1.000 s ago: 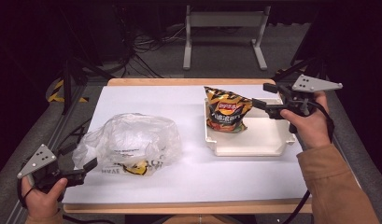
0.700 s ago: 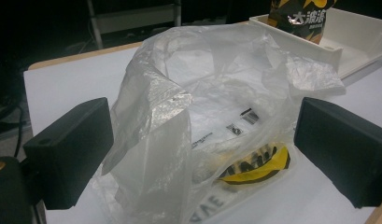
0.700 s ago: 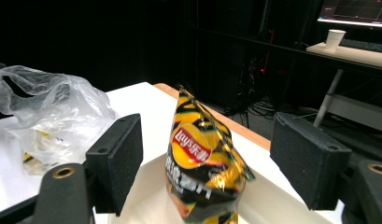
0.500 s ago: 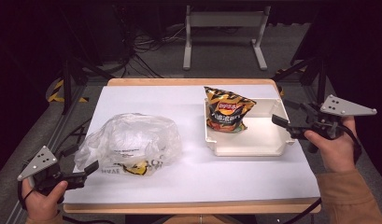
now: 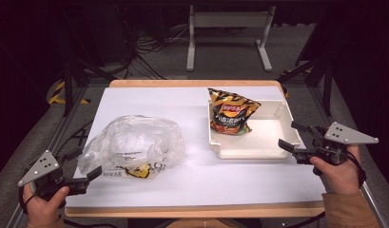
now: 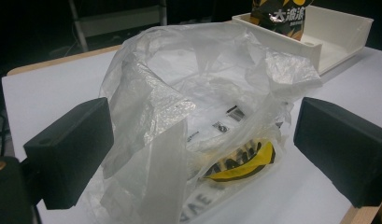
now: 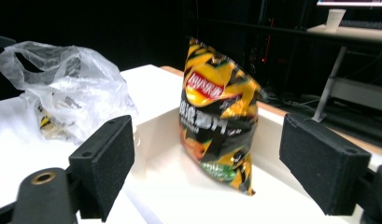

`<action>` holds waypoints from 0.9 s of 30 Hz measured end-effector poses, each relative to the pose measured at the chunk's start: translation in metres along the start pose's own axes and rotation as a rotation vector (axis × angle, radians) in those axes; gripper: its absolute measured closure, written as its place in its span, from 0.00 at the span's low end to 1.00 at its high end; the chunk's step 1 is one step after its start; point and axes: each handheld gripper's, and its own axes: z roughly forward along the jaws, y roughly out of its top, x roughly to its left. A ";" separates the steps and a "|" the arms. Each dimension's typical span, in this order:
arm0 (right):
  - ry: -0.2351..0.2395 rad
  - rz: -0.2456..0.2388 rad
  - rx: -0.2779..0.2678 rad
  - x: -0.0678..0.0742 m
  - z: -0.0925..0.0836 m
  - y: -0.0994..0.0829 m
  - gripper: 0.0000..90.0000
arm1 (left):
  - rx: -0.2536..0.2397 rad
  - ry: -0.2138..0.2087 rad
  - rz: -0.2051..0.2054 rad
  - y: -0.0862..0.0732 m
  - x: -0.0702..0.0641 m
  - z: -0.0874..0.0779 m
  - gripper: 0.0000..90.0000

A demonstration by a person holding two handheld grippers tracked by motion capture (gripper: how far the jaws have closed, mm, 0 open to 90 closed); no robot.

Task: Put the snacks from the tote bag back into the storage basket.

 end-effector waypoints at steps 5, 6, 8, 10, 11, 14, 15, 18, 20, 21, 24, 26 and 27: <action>-0.016 0.027 -0.020 0.003 0.005 -0.018 0.19 | -0.005 -0.002 0.003 0.000 0.001 -0.001 0.06; -0.025 0.031 -0.030 0.004 0.007 -0.022 0.19 | -0.005 -0.002 0.003 -0.001 0.001 -0.001 0.06; -0.031 0.033 -0.030 0.004 0.008 -0.026 0.18 | -0.004 -0.001 0.004 -0.001 0.001 -0.001 0.06; -0.035 0.044 -0.007 0.005 0.014 -0.036 0.18 | -0.008 0.000 0.004 -0.001 0.000 -0.001 0.06; -0.034 0.045 -0.006 0.005 0.015 -0.039 0.18 | -0.016 0.000 0.005 -0.002 0.000 -0.002 0.07; -0.044 0.039 0.007 0.006 0.016 -0.044 0.18 | -0.022 -0.002 0.000 -0.004 0.001 -0.002 0.07; -0.040 0.040 0.009 0.007 0.017 -0.046 0.18 | -0.019 -0.004 0.002 -0.004 0.001 -0.002 0.07; -0.049 0.047 0.018 0.008 0.018 -0.051 0.18 | -0.015 -0.012 0.007 -0.005 0.001 -0.001 0.07; -0.050 0.051 0.021 0.009 0.019 -0.053 0.18 | -0.011 -0.014 0.006 -0.006 0.001 0.000 0.07; -0.055 0.063 0.019 0.010 0.020 -0.057 0.18 | -0.010 -0.014 0.000 -0.007 0.002 0.002 0.07; -0.053 0.077 0.024 0.010 0.022 -0.062 0.18 | -0.005 -0.018 -0.010 -0.008 0.004 0.002 0.08; -0.058 0.084 0.031 0.009 0.024 -0.067 0.18 | -0.009 -0.025 -0.029 -0.010 0.005 0.002 0.08; -0.071 0.085 0.038 0.009 0.026 -0.072 0.18 | -0.006 -0.021 -0.033 -0.011 0.007 0.002 0.08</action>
